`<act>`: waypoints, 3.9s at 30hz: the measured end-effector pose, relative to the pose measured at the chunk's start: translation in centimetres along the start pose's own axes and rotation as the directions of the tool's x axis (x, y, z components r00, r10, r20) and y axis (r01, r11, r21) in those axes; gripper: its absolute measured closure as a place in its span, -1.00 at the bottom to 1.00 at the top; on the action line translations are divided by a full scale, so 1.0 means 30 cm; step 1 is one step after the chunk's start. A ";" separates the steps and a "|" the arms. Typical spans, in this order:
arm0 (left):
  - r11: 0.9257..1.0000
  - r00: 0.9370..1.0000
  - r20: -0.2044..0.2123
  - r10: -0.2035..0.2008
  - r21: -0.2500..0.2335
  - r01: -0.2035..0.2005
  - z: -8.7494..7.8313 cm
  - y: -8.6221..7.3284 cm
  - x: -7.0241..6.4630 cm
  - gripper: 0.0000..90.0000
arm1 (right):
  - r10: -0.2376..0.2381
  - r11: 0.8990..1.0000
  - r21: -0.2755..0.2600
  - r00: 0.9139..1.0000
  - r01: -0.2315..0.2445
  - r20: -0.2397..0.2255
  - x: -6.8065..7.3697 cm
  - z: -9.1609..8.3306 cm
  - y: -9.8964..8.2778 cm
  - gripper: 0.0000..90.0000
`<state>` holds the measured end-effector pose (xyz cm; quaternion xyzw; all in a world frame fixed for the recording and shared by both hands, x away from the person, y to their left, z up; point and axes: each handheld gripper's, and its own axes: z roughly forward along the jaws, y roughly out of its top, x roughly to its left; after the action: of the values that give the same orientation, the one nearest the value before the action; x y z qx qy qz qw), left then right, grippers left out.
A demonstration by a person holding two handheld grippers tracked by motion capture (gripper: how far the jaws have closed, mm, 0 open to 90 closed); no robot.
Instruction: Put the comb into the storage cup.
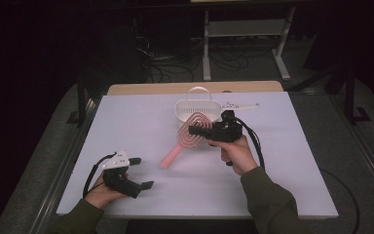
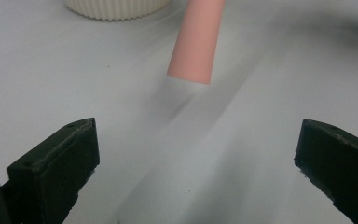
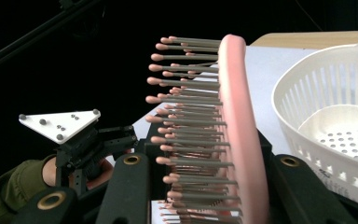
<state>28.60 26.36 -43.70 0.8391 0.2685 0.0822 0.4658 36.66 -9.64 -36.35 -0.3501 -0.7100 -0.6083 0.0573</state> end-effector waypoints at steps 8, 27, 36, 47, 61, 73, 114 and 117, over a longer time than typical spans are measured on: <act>1.000 0.999 0.035 -0.005 0.028 0.004 0.008 0.002 -0.004 -1.00 | -0.002 0.999 -0.033 1.000 0.002 0.010 0.000 -0.034 0.016 0.40; 0.999 0.999 0.046 0.026 0.044 -0.028 0.016 0.006 -0.023 -1.00 | -0.003 0.995 -0.104 0.999 0.007 0.040 -0.009 -0.120 0.056 0.40; 0.998 0.998 0.049 0.032 0.047 -0.034 0.017 0.004 -0.028 -1.00 | -0.002 0.991 -0.134 0.999 0.009 0.053 -0.012 -0.157 0.071 0.40; 0.999 0.999 0.035 0.031 0.040 -0.033 0.015 0.005 -0.027 -1.00 | 0.000 0.985 -0.172 0.997 0.015 0.082 -0.021 -0.212 0.098 0.40; 0.999 0.999 0.036 0.025 0.043 -0.027 0.015 0.007 -0.027 -1.00 | 0.013 0.980 -0.201 0.992 0.012 0.125 -0.049 -0.275 0.135 0.40; 0.999 0.999 0.027 0.025 0.042 -0.026 0.017 0.006 -0.024 -1.00 | 0.005 0.971 -0.237 0.988 0.031 0.152 -0.050 -0.326 0.193 0.40; 0.999 1.000 0.022 0.011 0.050 -0.012 0.020 0.004 -0.024 -1.00 | 0.113 0.949 -0.314 0.961 -0.030 0.251 -0.204 -0.303 0.183 0.40; 0.999 1.000 0.022 0.010 0.050 -0.011 0.020 0.004 -0.024 -1.00 | 0.120 0.949 -0.312 0.961 -0.038 0.250 -0.211 -0.290 0.180 0.40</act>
<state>28.26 25.47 -43.85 0.8527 0.2609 0.0689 0.4473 41.46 -20.13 -32.90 -0.4614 -0.5943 -0.6551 -0.0683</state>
